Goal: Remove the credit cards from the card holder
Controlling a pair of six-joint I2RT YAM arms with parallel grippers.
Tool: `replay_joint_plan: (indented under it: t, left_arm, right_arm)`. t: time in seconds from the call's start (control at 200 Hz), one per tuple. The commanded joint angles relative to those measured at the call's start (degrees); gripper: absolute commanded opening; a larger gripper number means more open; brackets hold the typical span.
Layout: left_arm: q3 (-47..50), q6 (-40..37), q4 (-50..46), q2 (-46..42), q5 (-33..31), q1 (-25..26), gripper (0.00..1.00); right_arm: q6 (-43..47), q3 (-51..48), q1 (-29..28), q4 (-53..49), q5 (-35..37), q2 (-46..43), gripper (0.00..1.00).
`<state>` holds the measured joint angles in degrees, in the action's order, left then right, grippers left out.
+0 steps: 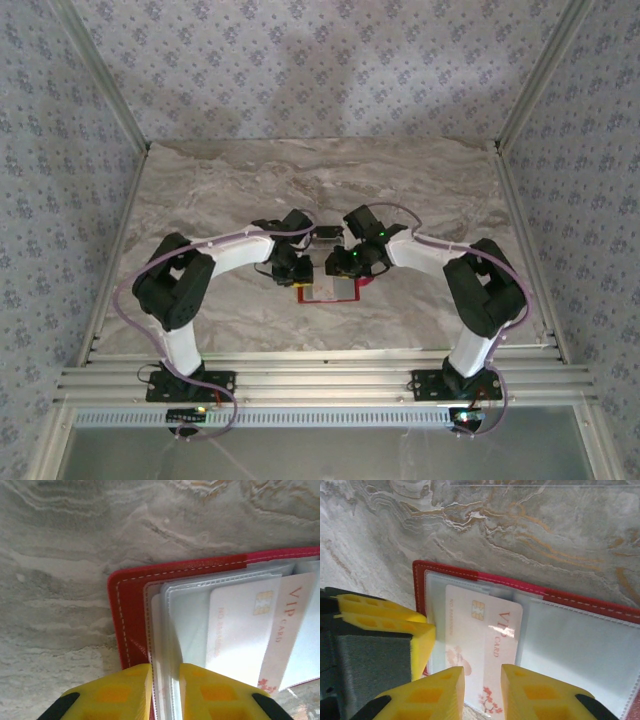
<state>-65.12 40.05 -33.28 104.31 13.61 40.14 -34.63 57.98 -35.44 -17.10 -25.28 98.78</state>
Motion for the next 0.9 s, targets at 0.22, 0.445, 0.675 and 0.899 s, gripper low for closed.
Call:
replay_joint_plan:
  t: [0.22,0.445,0.675,0.899]
  left_arm:
    - [-0.6,-2.4,-3.9,2.8,-1.8,0.3,0.21]
    - [-1.1,-2.6,-4.4,3.0,-2.2,0.2,0.20]
    - [-1.6,-2.8,-5.2,3.0,-2.4,0.2,0.20]
    - [-1.6,-2.6,-5.2,3.1,-2.5,0.3,0.20]
  right_arm:
    - [2.5,-1.2,1.4,1.3,-3.9,2.7,0.27]
    - [3.2,-1.8,1.9,1.1,-2.9,3.3,0.26]
    - [2.3,-3.0,2.3,3.5,-4.8,3.9,0.25]
    - [0.9,-4.5,2.6,7.9,-8.6,5.2,0.25]
